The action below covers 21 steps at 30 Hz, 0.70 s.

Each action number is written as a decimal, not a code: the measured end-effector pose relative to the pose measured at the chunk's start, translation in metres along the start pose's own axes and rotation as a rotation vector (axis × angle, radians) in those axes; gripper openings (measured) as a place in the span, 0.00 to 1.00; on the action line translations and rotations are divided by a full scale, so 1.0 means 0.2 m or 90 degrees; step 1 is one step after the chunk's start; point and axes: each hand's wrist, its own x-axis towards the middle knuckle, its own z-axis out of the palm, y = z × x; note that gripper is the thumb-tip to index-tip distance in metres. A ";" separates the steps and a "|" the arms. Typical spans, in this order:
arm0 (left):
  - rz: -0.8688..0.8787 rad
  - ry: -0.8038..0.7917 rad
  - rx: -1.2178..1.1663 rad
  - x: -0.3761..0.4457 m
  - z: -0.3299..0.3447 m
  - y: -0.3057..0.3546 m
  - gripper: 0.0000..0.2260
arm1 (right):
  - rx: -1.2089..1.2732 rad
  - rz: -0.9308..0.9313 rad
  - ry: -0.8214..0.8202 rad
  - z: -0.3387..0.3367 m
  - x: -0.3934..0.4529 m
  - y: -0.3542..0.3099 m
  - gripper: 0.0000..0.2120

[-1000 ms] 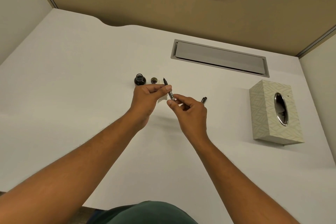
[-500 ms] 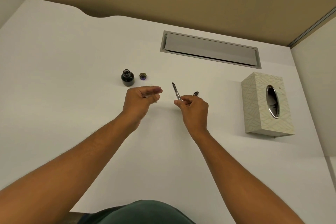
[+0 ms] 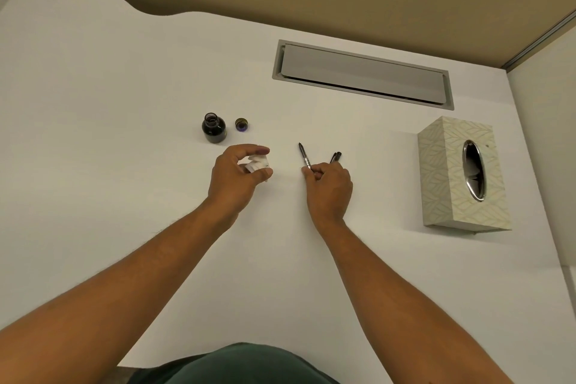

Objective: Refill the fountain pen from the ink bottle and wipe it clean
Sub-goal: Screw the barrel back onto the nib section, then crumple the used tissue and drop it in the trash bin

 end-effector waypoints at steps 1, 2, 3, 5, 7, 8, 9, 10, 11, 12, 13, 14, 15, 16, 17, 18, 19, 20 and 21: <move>-0.003 0.003 0.001 0.00 0.00 0.00 0.18 | 0.010 0.004 0.001 0.01 0.00 0.00 0.08; -0.007 0.004 0.001 0.00 0.00 0.00 0.18 | 0.016 0.007 0.002 0.01 0.00 0.00 0.07; -0.011 0.000 -0.002 0.00 0.01 0.00 0.18 | 0.021 0.009 0.001 0.01 0.00 0.00 0.07; -0.017 -0.009 -0.008 -0.01 0.01 0.02 0.17 | 0.025 0.008 0.000 0.01 0.00 0.01 0.07; -0.016 -0.014 -0.008 -0.01 0.01 0.03 0.16 | 0.021 0.006 -0.004 0.00 0.00 0.01 0.08; -0.015 -0.015 -0.008 -0.01 0.01 0.03 0.16 | 0.021 0.006 -0.007 0.00 0.00 0.01 0.07; -0.015 -0.015 -0.008 -0.02 0.01 0.04 0.16 | 0.023 0.006 -0.009 0.00 0.00 0.01 0.07; -0.015 -0.014 -0.008 -0.02 0.00 0.04 0.16 | 0.026 0.006 -0.011 0.00 0.00 0.01 0.07; -0.014 -0.014 -0.007 -0.02 0.00 0.04 0.16 | 0.029 0.004 -0.012 0.00 0.00 0.01 0.06; -0.013 -0.013 -0.009 -0.02 0.00 0.05 0.15 | 0.032 0.004 -0.015 -0.01 0.00 0.01 0.06; -0.012 -0.012 -0.012 -0.03 -0.01 0.05 0.15 | 0.039 0.006 -0.016 -0.01 0.00 0.01 0.07; -0.012 -0.012 -0.016 -0.03 -0.01 0.06 0.15 | 0.049 0.012 -0.015 -0.02 -0.01 0.01 0.08; -0.011 -0.011 -0.021 -0.04 -0.02 0.06 0.15 | 0.060 0.017 -0.007 -0.03 -0.01 0.01 0.09; -0.010 -0.010 -0.027 -0.04 -0.02 0.07 0.15 | 0.071 0.019 0.004 -0.04 -0.02 0.01 0.11; -0.009 -0.007 -0.032 -0.05 -0.03 0.07 0.15 | 0.087 0.016 0.016 -0.05 -0.03 0.00 0.11; -0.006 -0.005 -0.039 -0.06 -0.03 0.08 0.16 | 0.112 0.011 0.023 -0.06 -0.04 -0.01 0.11; -0.003 -0.002 -0.045 -0.07 -0.04 0.09 0.17 | 0.150 0.004 0.020 -0.09 -0.06 -0.04 0.08; 0.002 0.000 -0.053 -0.08 -0.05 0.09 0.18 | 0.197 0.002 0.003 -0.11 -0.08 -0.08 0.06; 0.009 0.002 -0.057 -0.09 -0.05 0.11 0.20 | 0.247 0.005 -0.026 -0.14 -0.10 -0.12 0.04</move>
